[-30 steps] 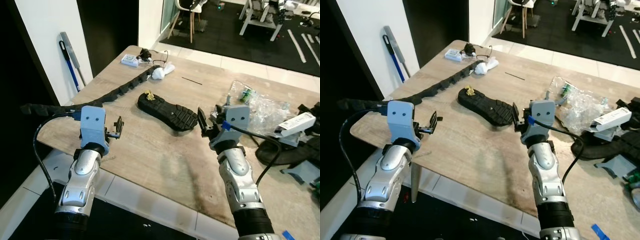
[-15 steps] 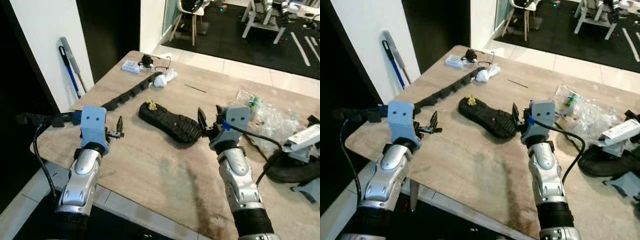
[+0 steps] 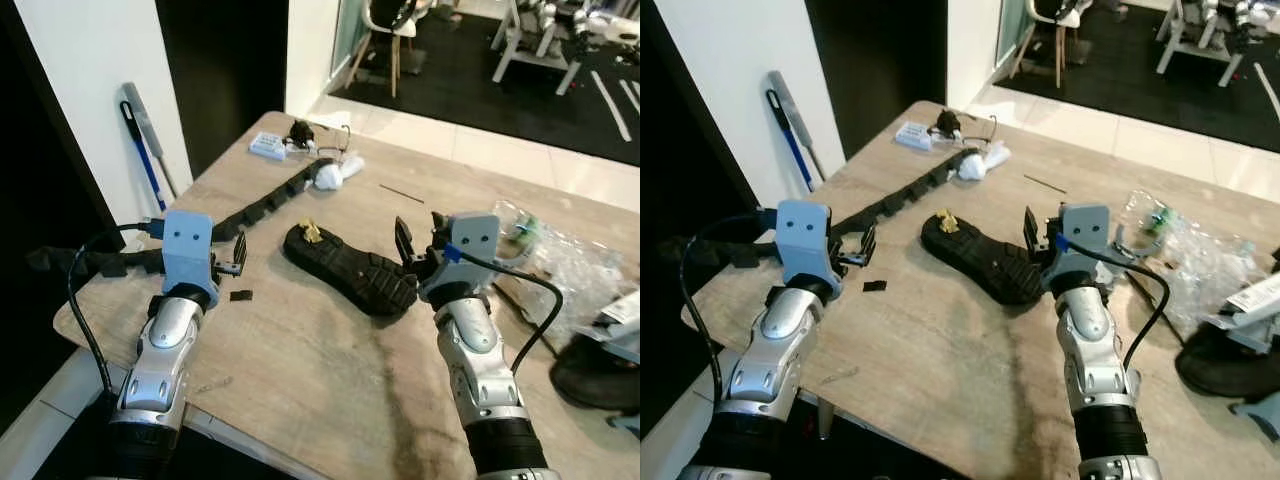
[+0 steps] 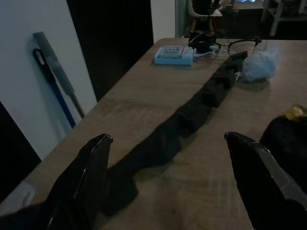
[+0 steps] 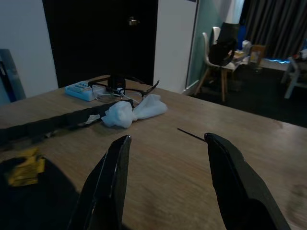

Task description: Picking trash to rubbish bin

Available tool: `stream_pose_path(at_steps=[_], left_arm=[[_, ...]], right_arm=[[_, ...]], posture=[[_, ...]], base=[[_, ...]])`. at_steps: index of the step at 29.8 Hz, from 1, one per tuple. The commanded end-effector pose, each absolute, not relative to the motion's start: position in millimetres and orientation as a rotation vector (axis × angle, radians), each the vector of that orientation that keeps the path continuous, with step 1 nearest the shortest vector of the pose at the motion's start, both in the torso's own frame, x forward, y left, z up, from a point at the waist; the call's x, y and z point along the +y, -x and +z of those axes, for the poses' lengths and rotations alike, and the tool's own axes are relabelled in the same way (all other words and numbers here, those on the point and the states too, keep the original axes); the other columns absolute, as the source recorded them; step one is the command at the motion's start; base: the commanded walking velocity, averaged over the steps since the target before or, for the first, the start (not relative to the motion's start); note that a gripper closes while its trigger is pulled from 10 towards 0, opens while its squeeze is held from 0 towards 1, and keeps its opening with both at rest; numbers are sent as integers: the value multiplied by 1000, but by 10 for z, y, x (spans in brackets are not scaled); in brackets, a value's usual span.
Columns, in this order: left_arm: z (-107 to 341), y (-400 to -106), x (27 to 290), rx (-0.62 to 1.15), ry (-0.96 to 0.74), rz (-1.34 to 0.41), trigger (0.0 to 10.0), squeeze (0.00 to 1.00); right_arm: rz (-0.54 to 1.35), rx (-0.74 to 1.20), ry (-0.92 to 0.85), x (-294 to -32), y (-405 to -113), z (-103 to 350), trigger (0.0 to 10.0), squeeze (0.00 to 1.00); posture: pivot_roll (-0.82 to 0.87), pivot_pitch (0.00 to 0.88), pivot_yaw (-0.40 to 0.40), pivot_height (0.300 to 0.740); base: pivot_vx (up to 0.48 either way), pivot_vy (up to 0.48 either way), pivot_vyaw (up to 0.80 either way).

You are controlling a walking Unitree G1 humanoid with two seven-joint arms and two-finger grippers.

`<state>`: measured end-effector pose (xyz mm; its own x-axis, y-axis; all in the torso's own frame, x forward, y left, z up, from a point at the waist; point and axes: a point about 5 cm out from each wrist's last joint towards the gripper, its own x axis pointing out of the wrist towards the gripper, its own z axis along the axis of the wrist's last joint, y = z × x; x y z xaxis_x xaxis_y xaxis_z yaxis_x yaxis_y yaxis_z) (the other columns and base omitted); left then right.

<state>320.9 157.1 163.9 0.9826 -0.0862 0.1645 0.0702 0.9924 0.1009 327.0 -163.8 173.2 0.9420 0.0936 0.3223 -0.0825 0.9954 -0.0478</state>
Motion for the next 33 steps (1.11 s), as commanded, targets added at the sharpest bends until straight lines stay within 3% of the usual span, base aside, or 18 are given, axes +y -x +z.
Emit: stream_pose_path(at_steps=[1,14,15,17,18,26,33], left_arm=[[1590,-3207,1554,-150,-111,-91,10000,0],[1538,-3205,1503,-115,-127,-126,10000,0],[1541,-3207,1496,-113,-109,-124,10000,0],[1544,-3209,1492,-113,-96,-123,10000,0],[1555,-3213,1485,-117,-93,-125,10000,0],[1593,-3215,1464,-135,-100,-156,10000,0],[1597,-3178,1398,-136,-86,-230,10000,0]], right_arm=[[77,-317,35,-1683,-3257,1690,10000,0],[142,-269,33,-1692,-3298,1655,10000,0],[148,-256,31,-1691,-3305,1640,10000,427],[151,-246,31,-1692,-3311,1629,10000,427],[151,-226,39,-1702,-3327,1608,10000,1000],[248,-144,41,-1711,-3400,1550,10000,1000],[453,-76,70,-1713,-3497,1550,10000,1000]], posture=[[17,111,-25,740],[14,117,-25,740],[13,118,-24,740],[13,118,-24,740],[11,119,-24,740],[11,130,-20,740],[6,145,-16,740]], base=[[319,0,0],[112,0,0],[0,0,0],[0,0,0],[0,0,0],[0,0,0],[0,0,0]])
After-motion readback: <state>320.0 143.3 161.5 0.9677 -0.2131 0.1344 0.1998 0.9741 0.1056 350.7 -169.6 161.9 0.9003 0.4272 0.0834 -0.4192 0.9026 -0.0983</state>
